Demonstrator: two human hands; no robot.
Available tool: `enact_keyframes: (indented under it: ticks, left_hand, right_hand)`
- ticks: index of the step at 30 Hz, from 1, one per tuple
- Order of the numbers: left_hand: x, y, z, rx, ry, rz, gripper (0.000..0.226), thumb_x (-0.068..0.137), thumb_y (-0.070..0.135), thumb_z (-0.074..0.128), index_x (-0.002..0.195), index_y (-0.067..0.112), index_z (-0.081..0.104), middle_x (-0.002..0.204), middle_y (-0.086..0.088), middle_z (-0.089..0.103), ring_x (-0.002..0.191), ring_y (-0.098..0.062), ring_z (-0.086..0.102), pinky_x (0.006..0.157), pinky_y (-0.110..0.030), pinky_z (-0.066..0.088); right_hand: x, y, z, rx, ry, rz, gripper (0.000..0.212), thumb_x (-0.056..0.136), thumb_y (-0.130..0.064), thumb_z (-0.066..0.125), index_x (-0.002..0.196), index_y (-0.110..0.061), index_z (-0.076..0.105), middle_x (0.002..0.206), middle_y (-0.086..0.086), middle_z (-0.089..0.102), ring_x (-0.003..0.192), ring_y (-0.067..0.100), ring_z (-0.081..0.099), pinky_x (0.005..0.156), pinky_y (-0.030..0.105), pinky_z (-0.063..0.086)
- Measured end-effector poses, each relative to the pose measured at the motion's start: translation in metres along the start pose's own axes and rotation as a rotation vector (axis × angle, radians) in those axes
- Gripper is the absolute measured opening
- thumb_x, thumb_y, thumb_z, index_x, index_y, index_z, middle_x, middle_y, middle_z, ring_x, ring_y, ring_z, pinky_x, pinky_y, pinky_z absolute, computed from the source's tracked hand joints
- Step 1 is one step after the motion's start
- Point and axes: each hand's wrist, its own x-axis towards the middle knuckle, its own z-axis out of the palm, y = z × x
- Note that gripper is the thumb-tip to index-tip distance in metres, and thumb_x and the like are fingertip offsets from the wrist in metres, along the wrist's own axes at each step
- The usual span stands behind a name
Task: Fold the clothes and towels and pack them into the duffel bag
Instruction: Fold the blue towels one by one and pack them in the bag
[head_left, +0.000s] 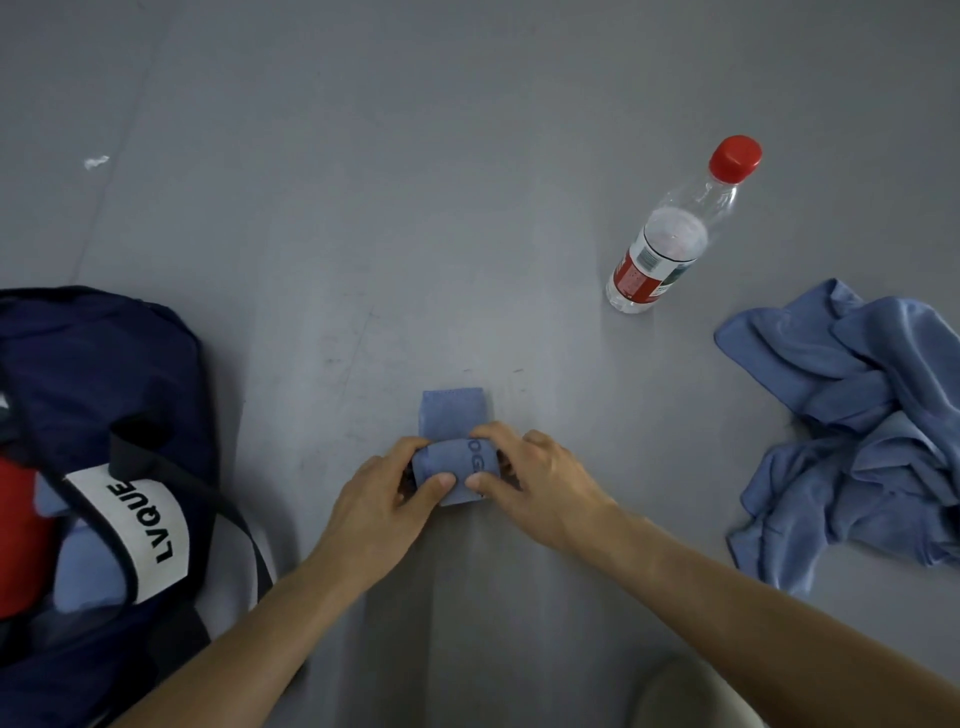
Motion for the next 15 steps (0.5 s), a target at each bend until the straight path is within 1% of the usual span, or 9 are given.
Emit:
enact_keyframes:
  ticks: [2,4,7,8,9,10,12,13,15]
  left_hand:
    - [0.005,0.002,0.001,0.021,0.062,0.011,0.015,0.091,0.054,0.058,0.101,0.043,0.057,0.1,0.019,0.055,0.082,-0.004,0.06,0.073,-0.025,0.05]
    - [0.011,0.005,0.0,0.05,0.07,-0.008,0.017,0.092,0.053,0.058,0.101,0.039,0.059,0.101,0.017,0.051,0.081,-0.004,0.059,0.07,-0.024,0.047]
    - [0.019,0.007,0.0,0.121,0.057,-0.098,0.022,0.09,0.058,0.054,0.099,0.038,0.054,0.093,0.014,0.056,0.08,-0.006,0.059,0.066,-0.026,0.045]
    - [0.021,0.008,0.0,0.118,0.074,-0.13,0.023,0.09,0.058,0.055,0.101,0.038,0.052,0.092,0.013,0.058,0.08,-0.008,0.06,0.067,-0.029,0.047]
    - [0.023,0.01,0.0,0.102,0.105,-0.147,0.025,0.09,0.056,0.058,0.105,0.037,0.052,0.092,0.013,0.06,0.081,-0.009,0.06,0.069,-0.031,0.048]
    - [0.025,0.012,-0.001,0.091,0.15,-0.135,0.026,0.091,0.053,0.061,0.108,0.036,0.051,0.093,0.013,0.06,0.081,-0.01,0.06,0.069,-0.032,0.049]
    - [0.026,0.016,0.001,0.123,0.256,-0.022,0.023,0.092,0.045,0.063,0.109,0.033,0.054,0.099,0.013,0.058,0.084,-0.009,0.058,0.071,-0.028,0.047]
    - [0.026,0.016,0.003,0.15,0.296,0.044,0.02,0.093,0.041,0.063,0.108,0.03,0.056,0.101,0.012,0.059,0.087,-0.01,0.058,0.073,-0.027,0.046]
    - [0.025,0.014,0.005,0.197,0.316,0.141,0.023,0.095,0.042,0.06,0.111,0.025,0.061,0.108,0.01,0.063,0.094,-0.014,0.059,0.079,-0.03,0.049]
  right_hand:
    - [-0.004,-0.003,0.004,-0.066,0.041,0.016,0.044,0.096,-0.056,0.049,0.135,-0.04,0.037,0.092,0.002,0.058,0.085,0.022,0.059,0.072,0.033,0.048]
    - [-0.009,-0.01,0.007,-0.158,0.152,-0.017,0.05,0.098,-0.051,0.05,0.142,-0.032,0.041,0.105,0.005,0.062,0.095,0.025,0.058,0.076,0.037,0.051]
    - [-0.009,-0.018,0.012,-0.317,0.351,-0.193,0.043,0.092,-0.029,0.066,0.133,-0.023,0.056,0.126,0.005,0.056,0.105,0.027,0.057,0.078,0.039,0.055]
    - [-0.008,-0.019,0.015,-0.369,0.392,-0.266,0.04,0.089,-0.021,0.067,0.129,-0.021,0.06,0.13,0.006,0.056,0.107,0.028,0.058,0.082,0.04,0.056]
    - [-0.006,-0.018,0.017,-0.405,0.419,-0.322,0.038,0.089,-0.018,0.065,0.127,-0.018,0.062,0.133,0.007,0.057,0.109,0.029,0.058,0.085,0.041,0.055]
    - [-0.004,-0.017,0.018,-0.428,0.43,-0.357,0.039,0.089,-0.021,0.063,0.128,-0.015,0.063,0.135,0.007,0.058,0.112,0.029,0.059,0.089,0.042,0.054]
    - [-0.001,-0.012,0.019,-0.476,0.399,-0.378,0.052,0.086,-0.032,0.065,0.134,-0.012,0.06,0.141,0.009,0.056,0.119,0.029,0.058,0.096,0.042,0.051]
    - [0.001,-0.009,0.019,-0.501,0.377,-0.372,0.059,0.083,-0.035,0.068,0.137,-0.012,0.058,0.143,0.009,0.054,0.122,0.029,0.058,0.097,0.042,0.051]
    - [0.006,-0.006,0.018,-0.533,0.368,-0.35,0.062,0.085,-0.035,0.071,0.141,-0.013,0.055,0.145,0.008,0.054,0.124,0.028,0.058,0.096,0.042,0.052]
